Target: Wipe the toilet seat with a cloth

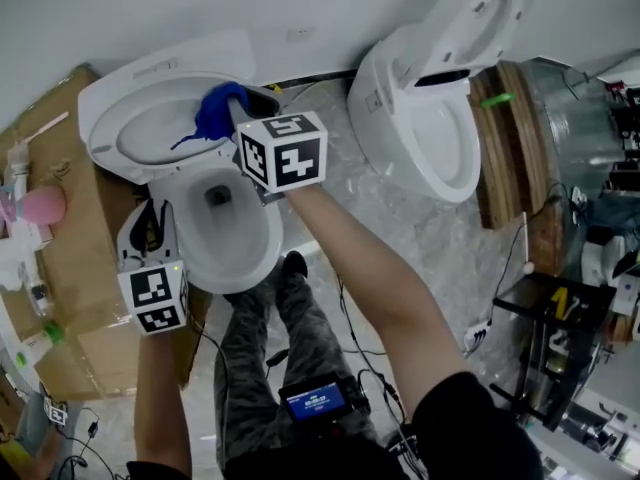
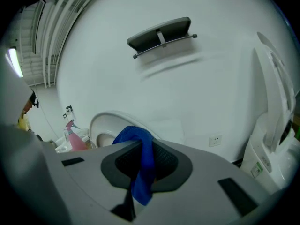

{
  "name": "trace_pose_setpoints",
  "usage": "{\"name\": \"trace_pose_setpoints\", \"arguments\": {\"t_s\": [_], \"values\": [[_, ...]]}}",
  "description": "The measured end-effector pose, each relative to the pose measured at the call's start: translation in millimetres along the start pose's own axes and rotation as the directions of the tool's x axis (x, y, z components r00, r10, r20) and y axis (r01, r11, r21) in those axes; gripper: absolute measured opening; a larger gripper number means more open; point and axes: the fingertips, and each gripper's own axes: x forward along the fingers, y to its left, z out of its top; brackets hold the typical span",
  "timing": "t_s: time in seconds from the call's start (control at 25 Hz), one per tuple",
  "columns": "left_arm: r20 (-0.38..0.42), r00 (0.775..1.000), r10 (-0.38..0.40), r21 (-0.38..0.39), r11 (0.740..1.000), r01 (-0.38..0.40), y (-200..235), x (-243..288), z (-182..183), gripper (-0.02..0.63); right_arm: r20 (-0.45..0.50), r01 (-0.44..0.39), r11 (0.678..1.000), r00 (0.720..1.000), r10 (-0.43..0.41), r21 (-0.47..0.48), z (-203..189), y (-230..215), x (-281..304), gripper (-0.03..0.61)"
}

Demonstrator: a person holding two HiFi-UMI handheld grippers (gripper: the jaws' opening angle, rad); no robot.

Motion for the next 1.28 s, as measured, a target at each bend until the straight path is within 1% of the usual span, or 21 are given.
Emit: {"name": "trace_pose_setpoints", "arguments": {"t_s": [0.2, 0.28, 0.44, 0.56, 0.64, 0.76, 0.8, 0.96, 1.12, 1.28], "values": [[0.037, 0.999, 0.025, -0.015, 1.0, -0.025, 18.0, -5.8, 16.3, 0.095, -0.006, -0.063, 0.996, 0.998, 0.063, -0.06, 21.4, 41.6, 16.2, 0.046], [0.038, 0.999, 0.036, -0.029, 0.999, -0.035, 25.1, -9.0, 20.3, 0.095, -0.011, -0.092, 0.992, 0.996, 0.092, -0.081, 24.5, 59.6, 22.3, 0.046], [0.036, 0.998, 0.051, -0.046, 0.998, -0.049, 36.1, -13.2, 21.3, 0.094, -0.01, -0.135, 0.987, 0.991, 0.135, -0.085, 28.6, 87.5, 31.9, 0.046], [0.03, 0.998, 0.047, -0.053, 0.998, -0.046, 40.7, -15.0, 21.2, 0.092, -0.017, -0.153, 0.985, 0.988, 0.153, -0.084, 32.3, 99.9, 37.3, 0.046], [0.027, 1.0, 0.012, -0.054, 0.998, -0.011, 38.9, -17.0, 22.2, 0.087, -0.032, -0.158, 0.984, 0.987, 0.156, -0.083, 32.1, 103.9, 38.5, 0.046], [0.005, 0.997, -0.076, -0.051, 0.996, 0.076, 29.4, -20.4, 24.4, 0.078, -0.067, -0.172, 0.982, 0.984, 0.167, -0.082, 29.1, 107.8, 35.5, 0.046], [0.0, 0.996, -0.087, -0.051, 0.995, 0.087, 28.1, -21.2, 27.6, 0.071, -0.077, -0.177, 0.981, 0.982, 0.171, -0.084, 29.3, 108.1, 33.7, 0.046], [-0.036, 0.994, -0.102, -0.038, 0.994, 0.101, 24.0, -27.1, 39.1, 0.054, -0.118, -0.178, 0.981, 0.979, 0.169, -0.071, 28.0, 104.2, 17.0, 0.046], [-0.066, 0.991, -0.116, -0.052, 0.992, 0.112, 22.2, -35.6, 49.4, 0.037, -0.142, -0.17, 0.985, 0.976, 0.163, -0.039, 31.9, 98.8, -7.1, 0.046], [-0.087, 0.988, -0.128, -0.02, 0.992, 0.127, 16.3, -45.9, 63.8, 0.022, -0.146, -0.171, 0.985, 0.976, 0.165, -0.03, 47.3, 91.1, -36.8, 0.046]]}}
